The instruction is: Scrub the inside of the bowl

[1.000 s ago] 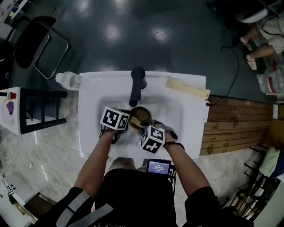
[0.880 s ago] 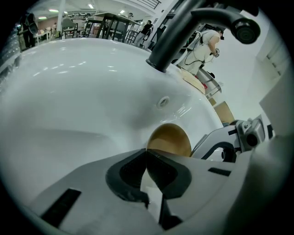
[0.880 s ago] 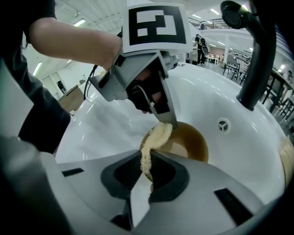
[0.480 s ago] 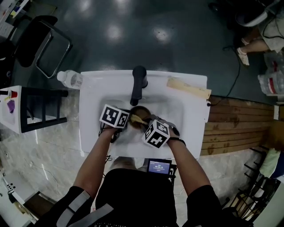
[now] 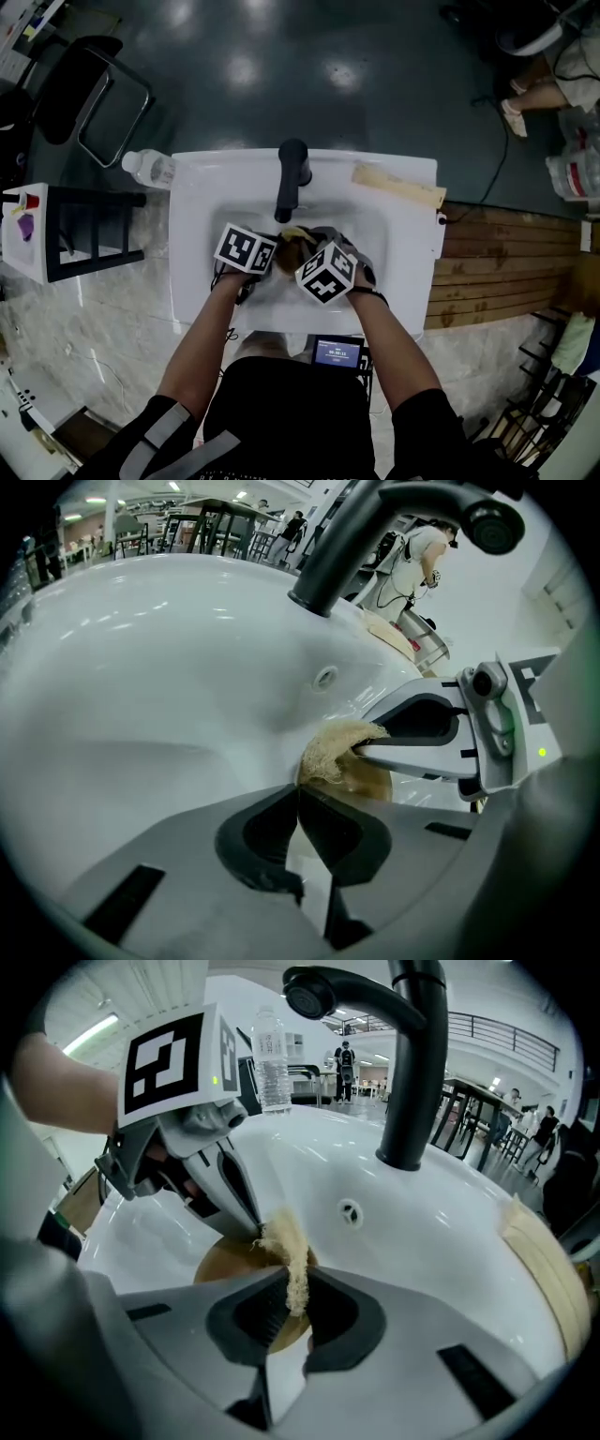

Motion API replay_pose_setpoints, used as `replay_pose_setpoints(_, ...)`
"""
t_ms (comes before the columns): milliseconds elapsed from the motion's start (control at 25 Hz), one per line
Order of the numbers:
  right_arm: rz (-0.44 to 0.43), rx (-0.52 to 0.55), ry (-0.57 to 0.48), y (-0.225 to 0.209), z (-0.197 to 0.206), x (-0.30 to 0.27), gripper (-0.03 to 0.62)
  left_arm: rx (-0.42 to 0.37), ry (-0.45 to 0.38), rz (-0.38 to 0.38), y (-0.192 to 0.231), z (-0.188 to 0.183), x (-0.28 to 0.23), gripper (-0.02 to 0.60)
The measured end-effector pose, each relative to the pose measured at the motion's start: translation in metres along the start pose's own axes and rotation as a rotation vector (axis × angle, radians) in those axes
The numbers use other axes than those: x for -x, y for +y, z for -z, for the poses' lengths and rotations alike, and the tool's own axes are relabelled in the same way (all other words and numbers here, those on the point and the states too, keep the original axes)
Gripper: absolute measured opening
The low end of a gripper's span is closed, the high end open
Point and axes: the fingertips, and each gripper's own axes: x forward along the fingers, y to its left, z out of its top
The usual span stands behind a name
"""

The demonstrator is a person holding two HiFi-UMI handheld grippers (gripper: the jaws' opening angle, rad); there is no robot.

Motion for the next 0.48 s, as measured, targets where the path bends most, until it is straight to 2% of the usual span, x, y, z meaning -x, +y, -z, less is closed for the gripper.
replay_pose_setpoints(200,0.045,0.078,0.010,0.000,0.001,0.005,0.040,0.003,-0.001,-0.006,0.000,-0.001,0.000,0.012)
replay_pose_setpoints(480,0.034,0.193,0.005,0.007,0.007,0.019,0.040,0.002,0.000,-0.010,0.000,-0.001,-0.001,0.012)
